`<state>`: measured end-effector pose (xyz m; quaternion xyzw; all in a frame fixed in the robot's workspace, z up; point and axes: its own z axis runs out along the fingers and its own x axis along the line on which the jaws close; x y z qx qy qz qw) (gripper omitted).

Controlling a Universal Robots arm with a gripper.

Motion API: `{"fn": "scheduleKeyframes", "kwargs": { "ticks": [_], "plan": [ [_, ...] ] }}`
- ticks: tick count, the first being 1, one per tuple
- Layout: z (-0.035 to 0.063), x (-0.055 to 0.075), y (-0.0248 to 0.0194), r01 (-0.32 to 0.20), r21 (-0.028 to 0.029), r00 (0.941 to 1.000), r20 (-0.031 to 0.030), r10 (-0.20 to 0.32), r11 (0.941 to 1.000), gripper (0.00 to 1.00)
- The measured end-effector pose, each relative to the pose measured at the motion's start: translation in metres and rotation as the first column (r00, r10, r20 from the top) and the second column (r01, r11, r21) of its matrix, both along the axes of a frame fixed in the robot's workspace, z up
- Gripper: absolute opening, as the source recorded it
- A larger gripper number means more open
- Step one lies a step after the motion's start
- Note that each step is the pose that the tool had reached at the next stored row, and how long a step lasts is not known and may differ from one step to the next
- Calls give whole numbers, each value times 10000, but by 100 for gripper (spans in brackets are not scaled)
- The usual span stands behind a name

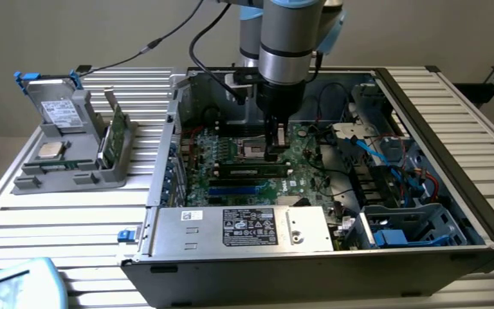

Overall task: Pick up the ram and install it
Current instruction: 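Press down the ram until it locks into place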

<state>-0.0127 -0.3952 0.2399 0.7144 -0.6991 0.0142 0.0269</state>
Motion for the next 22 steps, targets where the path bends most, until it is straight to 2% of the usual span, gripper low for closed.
{"fn": "scheduleKeyframes", "kwargs": {
  "ticks": [3, 8, 15, 22],
  "plan": [
    [-1, 0, -8, 6, -42, 10000, 4, -6, 10000, 11],
    [-10, 1, -20, 6, -73, 10000, 31, -6, 10000, 11],
    [-79, 0, -21, 9, -92, 9998, 191, -7, 10000, 11],
    [-81, -33, -32, 10, -93, 9998, 197, -8, 10000, 11]
  ]
}}
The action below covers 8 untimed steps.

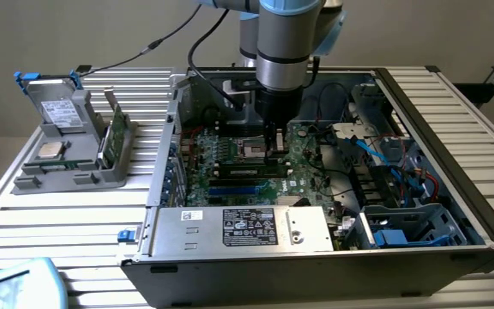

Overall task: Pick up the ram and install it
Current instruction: 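Press down the ram until it locks into place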

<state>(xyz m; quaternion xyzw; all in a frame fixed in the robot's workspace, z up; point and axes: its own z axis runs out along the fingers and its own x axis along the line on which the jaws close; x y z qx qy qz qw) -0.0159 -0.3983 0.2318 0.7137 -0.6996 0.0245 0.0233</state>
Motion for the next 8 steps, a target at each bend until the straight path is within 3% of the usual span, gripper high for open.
{"fn": "scheduleKeyframes", "kwargs": {
  "ticks": [8],
  "plan": [
    [-3, -1, -1, -3, -1, 10000, 2, 3, 10000, 11]
  ]
}}
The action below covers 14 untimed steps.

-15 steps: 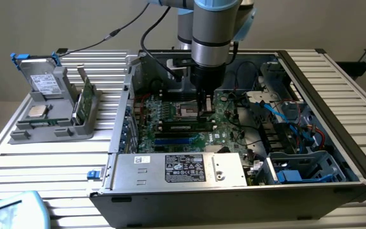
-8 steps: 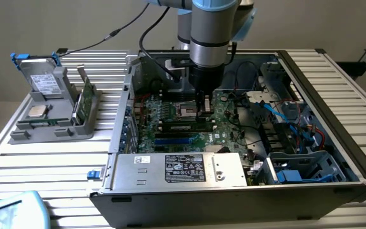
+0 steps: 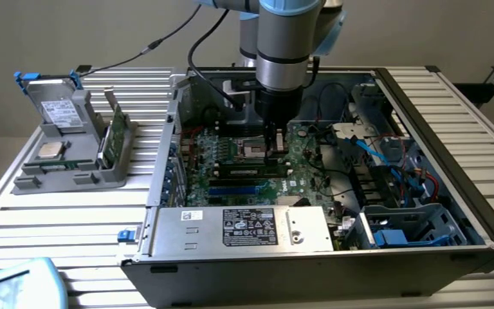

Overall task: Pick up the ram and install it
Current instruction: 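Press down the ram until it locks into place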

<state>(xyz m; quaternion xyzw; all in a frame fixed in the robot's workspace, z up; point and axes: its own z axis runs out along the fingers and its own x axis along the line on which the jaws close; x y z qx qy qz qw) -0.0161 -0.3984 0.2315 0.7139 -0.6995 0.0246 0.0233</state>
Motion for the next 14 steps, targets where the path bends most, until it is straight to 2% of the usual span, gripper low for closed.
{"fn": "scheduleKeyframes", "kwargs": {
  "ticks": [8, 14],
  "plan": [
    [-5, 1, 0, -14, 2, 10000, 2, 14, 10000, 11],
    [-41, 1, -1, -14, -7, 10000, 26, 14, 10000, 11]
  ]
}}
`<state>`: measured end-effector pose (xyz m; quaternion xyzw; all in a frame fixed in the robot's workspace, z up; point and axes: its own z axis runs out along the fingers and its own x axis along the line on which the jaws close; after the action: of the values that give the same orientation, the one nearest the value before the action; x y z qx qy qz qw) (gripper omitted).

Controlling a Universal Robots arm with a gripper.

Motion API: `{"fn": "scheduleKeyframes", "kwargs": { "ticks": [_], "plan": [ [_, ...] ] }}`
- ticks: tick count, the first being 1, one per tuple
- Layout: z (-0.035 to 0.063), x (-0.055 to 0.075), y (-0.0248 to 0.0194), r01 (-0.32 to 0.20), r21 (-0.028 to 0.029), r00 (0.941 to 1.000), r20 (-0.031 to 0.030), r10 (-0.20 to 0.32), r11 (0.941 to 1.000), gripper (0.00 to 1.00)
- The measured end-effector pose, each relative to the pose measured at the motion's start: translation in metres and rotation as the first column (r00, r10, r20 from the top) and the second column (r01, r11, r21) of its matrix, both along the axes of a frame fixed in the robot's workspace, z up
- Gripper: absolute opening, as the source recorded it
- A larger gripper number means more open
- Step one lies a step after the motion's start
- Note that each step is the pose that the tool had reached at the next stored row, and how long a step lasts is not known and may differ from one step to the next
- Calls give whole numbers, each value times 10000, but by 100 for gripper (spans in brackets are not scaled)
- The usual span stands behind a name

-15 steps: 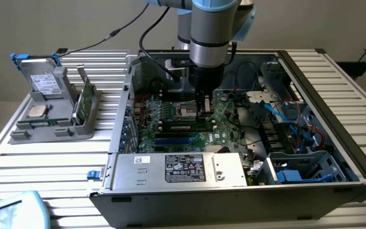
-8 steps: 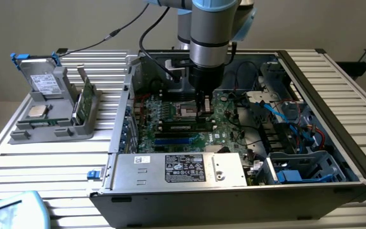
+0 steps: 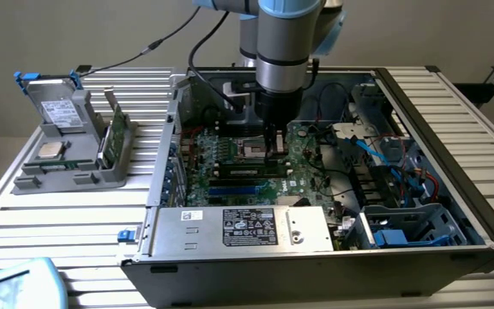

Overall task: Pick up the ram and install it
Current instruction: 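Press down the ram until it locks into place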

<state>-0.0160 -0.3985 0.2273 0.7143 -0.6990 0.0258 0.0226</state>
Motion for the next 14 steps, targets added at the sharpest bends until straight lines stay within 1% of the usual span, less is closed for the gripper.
{"fn": "scheduleKeyframes", "kwargs": {
  "ticks": [5, 7, 8, 12, 14],
  "plan": [
    [-11, 0, 1, 0, 6, 10000, 8, 0, 10000, 11],
    [16, -4, 2, 2, 25, 10000, 13, -2, 10000, 11],
    [36, -9, 0, 3, 21, 10000, 10, -3, 10000, 11],
    [62, -46, -17, 1, 24, 10000, 9, -1, 10000, 11],
    [63, -109, -34, 0, 24, 10000, 8, 0, 10000, 11]
  ]
}}
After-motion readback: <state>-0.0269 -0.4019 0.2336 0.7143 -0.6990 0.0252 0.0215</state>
